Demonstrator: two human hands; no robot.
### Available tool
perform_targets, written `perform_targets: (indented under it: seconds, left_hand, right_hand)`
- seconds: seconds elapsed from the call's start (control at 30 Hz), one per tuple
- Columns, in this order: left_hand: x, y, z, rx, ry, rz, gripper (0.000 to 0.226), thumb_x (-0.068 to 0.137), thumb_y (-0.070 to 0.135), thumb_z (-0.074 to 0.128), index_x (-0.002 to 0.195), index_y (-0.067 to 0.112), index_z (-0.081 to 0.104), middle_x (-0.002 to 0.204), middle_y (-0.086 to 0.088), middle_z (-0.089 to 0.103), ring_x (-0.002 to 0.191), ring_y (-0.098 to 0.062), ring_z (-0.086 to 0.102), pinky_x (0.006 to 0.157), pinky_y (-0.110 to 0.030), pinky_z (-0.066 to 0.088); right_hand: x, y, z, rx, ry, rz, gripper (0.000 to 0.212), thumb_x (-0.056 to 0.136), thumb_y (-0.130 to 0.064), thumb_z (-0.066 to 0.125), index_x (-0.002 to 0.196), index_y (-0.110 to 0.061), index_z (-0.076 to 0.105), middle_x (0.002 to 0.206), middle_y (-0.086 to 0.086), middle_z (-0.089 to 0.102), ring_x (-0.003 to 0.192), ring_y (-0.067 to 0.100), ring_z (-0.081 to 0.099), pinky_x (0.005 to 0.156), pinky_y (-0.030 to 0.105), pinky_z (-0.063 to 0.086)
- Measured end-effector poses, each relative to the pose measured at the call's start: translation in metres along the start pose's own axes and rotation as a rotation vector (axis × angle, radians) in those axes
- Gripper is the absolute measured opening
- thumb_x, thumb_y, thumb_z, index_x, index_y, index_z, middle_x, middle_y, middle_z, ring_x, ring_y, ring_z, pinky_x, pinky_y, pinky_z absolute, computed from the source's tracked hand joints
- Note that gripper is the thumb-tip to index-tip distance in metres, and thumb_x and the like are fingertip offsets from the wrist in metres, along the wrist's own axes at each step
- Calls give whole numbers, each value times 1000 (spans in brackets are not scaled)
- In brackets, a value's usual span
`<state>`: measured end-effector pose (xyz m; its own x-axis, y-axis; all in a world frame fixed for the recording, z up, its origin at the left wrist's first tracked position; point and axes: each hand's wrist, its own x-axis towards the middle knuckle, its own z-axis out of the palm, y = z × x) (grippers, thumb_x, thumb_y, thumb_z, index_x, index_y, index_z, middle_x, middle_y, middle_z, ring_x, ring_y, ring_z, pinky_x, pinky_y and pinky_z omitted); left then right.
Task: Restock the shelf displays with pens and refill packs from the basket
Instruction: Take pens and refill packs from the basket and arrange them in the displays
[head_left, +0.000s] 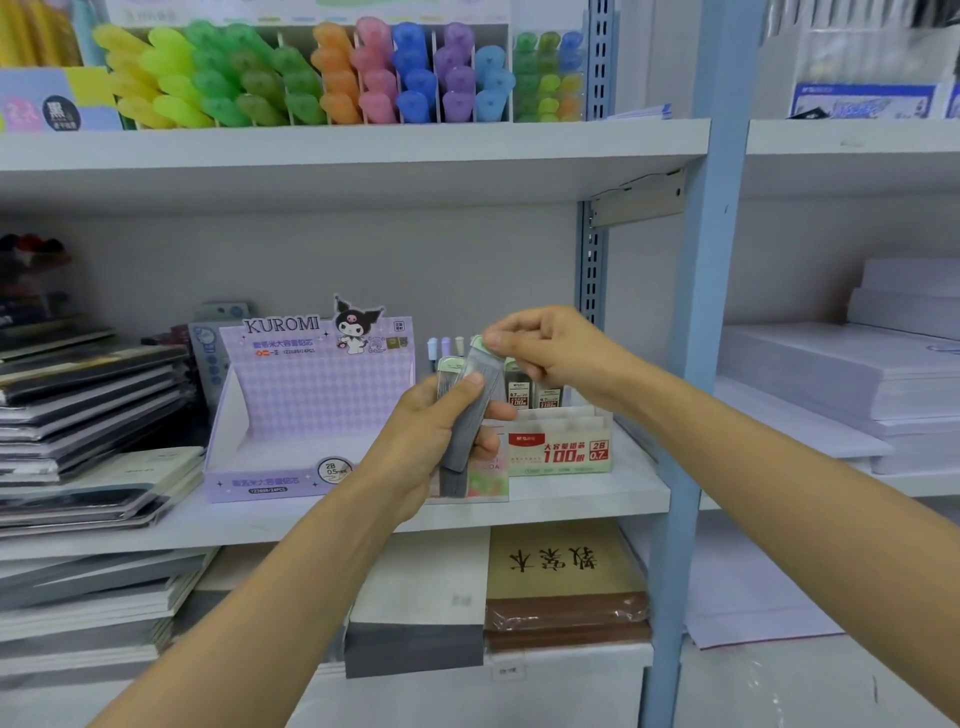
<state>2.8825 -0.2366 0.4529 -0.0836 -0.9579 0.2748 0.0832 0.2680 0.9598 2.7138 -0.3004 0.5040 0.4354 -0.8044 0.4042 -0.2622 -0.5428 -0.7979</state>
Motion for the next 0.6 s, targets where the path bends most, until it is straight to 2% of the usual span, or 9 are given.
perform_targets:
  seconds: [0.07, 0.13, 0.23, 0.3, 0.37, 0.43, 0.53, 0.6]
  left_hand:
    - [-2, 1, 6, -20, -22, -27, 33, 100, 41, 46, 113, 14, 60, 89, -7, 76, 54, -12, 63, 53, -24, 54]
    - [-5, 3, 9, -76, -44, -73, 40, 102, 45, 36, 113, 16, 61, 88, -11, 75, 54, -15, 61, 48, -25, 50]
    - [-8, 7, 12, -109, -50, -117, 38, 104, 39, 34, 109, 12, 61, 79, -9, 72, 53, -15, 54, 44, -23, 43]
    - [-9, 11, 14, -86, -34, -117, 36, 104, 38, 35, 106, 11, 60, 76, -8, 69, 55, -14, 51, 45, -22, 41]
    - [-8, 13, 14, -114, 4, -116, 35, 103, 35, 35, 105, 10, 61, 75, -8, 64, 57, -14, 49, 48, -23, 40]
    - [-8, 16, 10, -128, 28, -112, 34, 102, 29, 36, 107, 7, 61, 75, -5, 61, 60, -13, 47, 53, -24, 39]
    - [-8, 15, 3, -36, 58, -75, 22, 100, 24, 47, 107, 10, 63, 79, -2, 60, 65, -11, 50, 59, -25, 42]
    - [-9, 14, -1, -18, 69, -48, 14, 96, 21, 57, 105, 12, 63, 80, 0, 64, 62, -8, 60, 53, -25, 49]
  right_hand:
    - [-5, -3, 1, 21, -7, 2, 15, 95, -25, 61, 96, -14, 71, 49, -7, 50, 41, 3, 37, 41, 14, 31]
    - [-9, -5, -4, 120, 30, 11, 18, 97, -21, 57, 98, -7, 69, 57, -4, 58, 45, 5, 48, 44, 14, 39]
    - [-14, -9, -11, 214, 50, 22, 31, 95, -35, 57, 101, -6, 66, 66, -2, 65, 56, 10, 60, 53, 17, 49]
    - [-16, -12, -15, 155, 65, 7, 32, 92, -34, 62, 104, -4, 65, 70, 0, 67, 60, 11, 62, 57, 19, 52]
    - [-17, -14, -22, 90, 100, -14, 19, 93, -19, 63, 105, -5, 63, 80, 8, 69, 63, 13, 63, 60, 20, 53]
    - [-18, -17, -34, 28, 187, -34, 18, 94, -12, 60, 112, -9, 59, 88, 12, 71, 67, 15, 66, 60, 20, 53]
    - [-17, -17, -53, -186, 301, -74, 29, 95, -13, 59, 123, -13, 55, 93, 7, 70, 70, 12, 69, 63, 22, 56]
    - [-14, -12, -59, -370, 309, -95, 20, 95, -13, 59, 115, -13, 62, 95, 3, 69, 74, 12, 69, 65, 23, 57]
